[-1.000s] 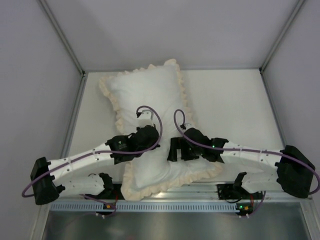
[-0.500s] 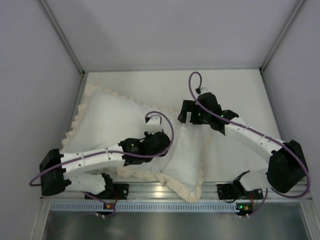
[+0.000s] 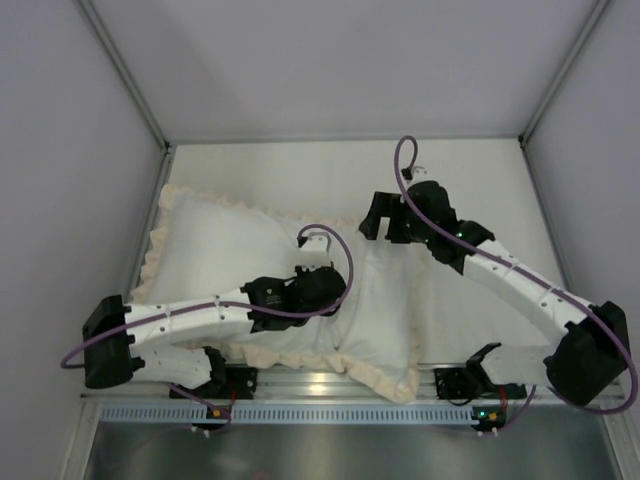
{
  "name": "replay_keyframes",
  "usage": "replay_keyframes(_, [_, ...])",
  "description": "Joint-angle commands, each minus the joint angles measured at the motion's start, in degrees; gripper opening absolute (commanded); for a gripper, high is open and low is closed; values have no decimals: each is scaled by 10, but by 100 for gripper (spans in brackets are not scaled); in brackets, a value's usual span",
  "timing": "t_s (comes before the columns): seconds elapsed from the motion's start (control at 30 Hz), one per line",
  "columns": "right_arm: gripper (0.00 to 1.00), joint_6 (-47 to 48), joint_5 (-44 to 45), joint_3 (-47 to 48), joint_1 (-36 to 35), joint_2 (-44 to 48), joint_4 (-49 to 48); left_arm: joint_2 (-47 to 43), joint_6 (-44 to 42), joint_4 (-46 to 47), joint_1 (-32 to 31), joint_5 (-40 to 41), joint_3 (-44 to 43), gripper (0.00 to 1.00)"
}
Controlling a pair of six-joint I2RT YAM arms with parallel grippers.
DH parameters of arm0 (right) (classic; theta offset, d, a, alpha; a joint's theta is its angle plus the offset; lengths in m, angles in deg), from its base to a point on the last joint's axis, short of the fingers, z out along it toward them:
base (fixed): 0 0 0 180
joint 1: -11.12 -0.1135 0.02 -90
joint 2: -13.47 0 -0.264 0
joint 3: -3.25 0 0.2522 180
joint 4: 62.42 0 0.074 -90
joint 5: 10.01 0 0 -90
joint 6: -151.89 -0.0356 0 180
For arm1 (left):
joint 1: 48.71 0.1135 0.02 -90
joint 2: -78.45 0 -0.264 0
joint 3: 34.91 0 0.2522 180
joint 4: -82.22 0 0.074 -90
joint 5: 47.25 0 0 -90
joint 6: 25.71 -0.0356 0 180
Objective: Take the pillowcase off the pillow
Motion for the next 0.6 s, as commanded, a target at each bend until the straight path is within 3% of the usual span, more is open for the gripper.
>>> replay_keyframes(0.0, [97, -4, -13, 42, -5, -49, 32, 21, 2, -34, -19, -76, 3, 0])
replay_keyframes(0.2, [96, 15, 82, 4, -79, 23, 59, 35, -15, -34, -19, -56, -11, 0])
replay_keyframes(0.37, [95, -26, 60, -55, -128, 84, 90, 52, -8, -22, -19, -58, -14, 0])
replay_keyframes(0.57, [93, -64, 102, -93, -215, 81, 107, 71, -6, -7, -19, -67, -27, 0])
